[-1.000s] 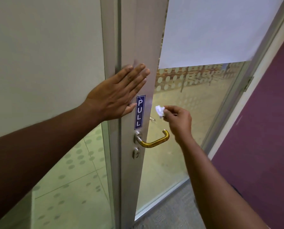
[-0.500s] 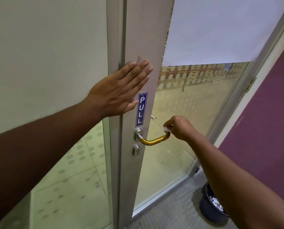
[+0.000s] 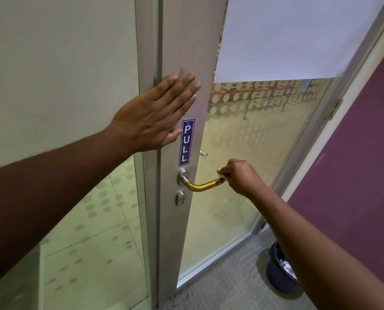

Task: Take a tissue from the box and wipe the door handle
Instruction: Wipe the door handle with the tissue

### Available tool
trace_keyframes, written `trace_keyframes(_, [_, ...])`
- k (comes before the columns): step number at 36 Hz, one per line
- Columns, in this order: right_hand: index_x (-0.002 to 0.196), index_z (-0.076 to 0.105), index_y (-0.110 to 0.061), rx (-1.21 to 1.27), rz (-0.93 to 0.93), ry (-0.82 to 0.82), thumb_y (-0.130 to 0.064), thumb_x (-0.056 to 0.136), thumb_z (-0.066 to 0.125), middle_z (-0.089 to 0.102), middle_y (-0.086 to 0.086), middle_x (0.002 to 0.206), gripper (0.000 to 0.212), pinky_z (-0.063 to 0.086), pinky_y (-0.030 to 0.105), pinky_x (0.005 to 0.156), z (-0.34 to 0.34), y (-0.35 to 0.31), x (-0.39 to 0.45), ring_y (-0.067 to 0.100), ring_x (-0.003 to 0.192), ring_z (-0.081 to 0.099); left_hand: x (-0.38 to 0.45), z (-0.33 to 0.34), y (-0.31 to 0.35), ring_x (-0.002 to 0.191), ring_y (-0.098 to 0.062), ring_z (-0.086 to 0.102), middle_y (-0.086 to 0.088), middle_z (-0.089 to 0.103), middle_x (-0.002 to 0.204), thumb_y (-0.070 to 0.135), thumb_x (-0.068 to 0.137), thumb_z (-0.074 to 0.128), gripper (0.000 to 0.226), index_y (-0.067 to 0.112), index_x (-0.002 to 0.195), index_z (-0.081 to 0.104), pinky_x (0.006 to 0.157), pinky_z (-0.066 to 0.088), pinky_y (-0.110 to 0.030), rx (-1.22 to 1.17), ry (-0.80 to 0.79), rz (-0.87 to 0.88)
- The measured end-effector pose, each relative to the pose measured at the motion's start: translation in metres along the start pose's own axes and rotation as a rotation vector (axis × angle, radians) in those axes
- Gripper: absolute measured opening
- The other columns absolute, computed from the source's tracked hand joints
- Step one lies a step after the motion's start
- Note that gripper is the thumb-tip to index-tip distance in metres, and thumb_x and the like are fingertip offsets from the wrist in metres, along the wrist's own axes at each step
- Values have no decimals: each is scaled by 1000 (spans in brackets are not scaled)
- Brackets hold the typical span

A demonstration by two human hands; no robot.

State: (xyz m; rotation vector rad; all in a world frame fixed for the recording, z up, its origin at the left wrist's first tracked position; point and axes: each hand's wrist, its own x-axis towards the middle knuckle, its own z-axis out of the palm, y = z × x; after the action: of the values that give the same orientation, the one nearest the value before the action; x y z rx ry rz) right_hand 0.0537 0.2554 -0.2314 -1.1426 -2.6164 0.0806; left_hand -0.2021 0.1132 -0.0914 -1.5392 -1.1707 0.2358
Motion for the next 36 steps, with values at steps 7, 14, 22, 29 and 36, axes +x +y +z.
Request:
trace_keyframes(7, [112,75,-10,294,200,83,-13,94,64,74,8,105,21,56,35,83,-19,12,14,19,87,68,0,-2,0,156,-46,-1,-34,-7,165,50,103,-11,81,-8,159,-4,128,12,-50,-21,-10,-3])
trace_keyframes(14, [92,81,-17,283,144,20,-20,89,73,66,-6,82,9,42,16,61,-3,8,10,10,74,59,0,-2,0,156,-46,1,-34,-6,165,50,103,-11,81,-9,159,-5,129,12,-50,-17,-1,-1])
trace_keyframes(22, [103,78,-15,184,70,57,-18,97,63,60,3,95,17,54,34,74,11,8,-2,17,85,60,0,0,0,156,-46,0,-34,-6,165,49,102,-14,81,-9,159,-5,127,14,-50,-16,-3,4])
trace_keyframes(29, [108,78,-14,212,104,186,-23,98,62,61,5,91,21,45,33,65,20,1,-14,21,77,58,0,-2,0,156,-46,-1,-34,-7,165,49,102,-13,81,-9,159,-5,128,13,-50,-17,-10,-5])
trace_keyframes(36, [108,78,-14,254,136,267,-15,93,68,62,1,91,17,50,35,66,30,-6,-29,16,75,58,0,-2,0,156,-47,-2,-34,-8,165,46,101,-18,81,-9,159,-6,128,11,-51,-19,-4,-9])
